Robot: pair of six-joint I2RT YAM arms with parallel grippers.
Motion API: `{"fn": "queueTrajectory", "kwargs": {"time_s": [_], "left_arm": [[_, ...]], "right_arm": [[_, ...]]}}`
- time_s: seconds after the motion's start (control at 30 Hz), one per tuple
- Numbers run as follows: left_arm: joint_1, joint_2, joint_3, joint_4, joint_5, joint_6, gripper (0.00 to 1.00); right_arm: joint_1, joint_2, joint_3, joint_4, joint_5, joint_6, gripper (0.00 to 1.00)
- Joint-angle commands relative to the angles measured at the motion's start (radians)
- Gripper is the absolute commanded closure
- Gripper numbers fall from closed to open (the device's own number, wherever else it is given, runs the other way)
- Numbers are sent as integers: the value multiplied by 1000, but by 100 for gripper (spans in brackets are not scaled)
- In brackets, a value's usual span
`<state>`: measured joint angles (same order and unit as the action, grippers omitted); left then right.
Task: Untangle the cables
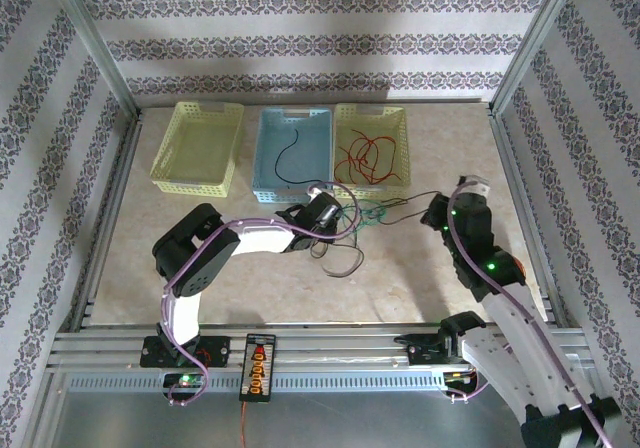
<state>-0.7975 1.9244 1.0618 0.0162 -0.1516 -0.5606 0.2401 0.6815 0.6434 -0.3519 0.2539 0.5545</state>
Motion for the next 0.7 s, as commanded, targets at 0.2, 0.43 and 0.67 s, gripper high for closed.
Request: {"fn": "queueTrajectory", "kwargs": {"time_s": [0.2,0.43,0.67], "left_arm": [[5,-113,-262,-81,-10,-1,100],[17,-189,-354,-37,-8,-22,100],[17,-207,-385,26,15,-14,100]], "right_arm": [[-194,-43,43,-56,75,-17,100],[-291,-14,64,-45,-5,-12,100],[-272,-16,142,20,-234,-67,100]]}}
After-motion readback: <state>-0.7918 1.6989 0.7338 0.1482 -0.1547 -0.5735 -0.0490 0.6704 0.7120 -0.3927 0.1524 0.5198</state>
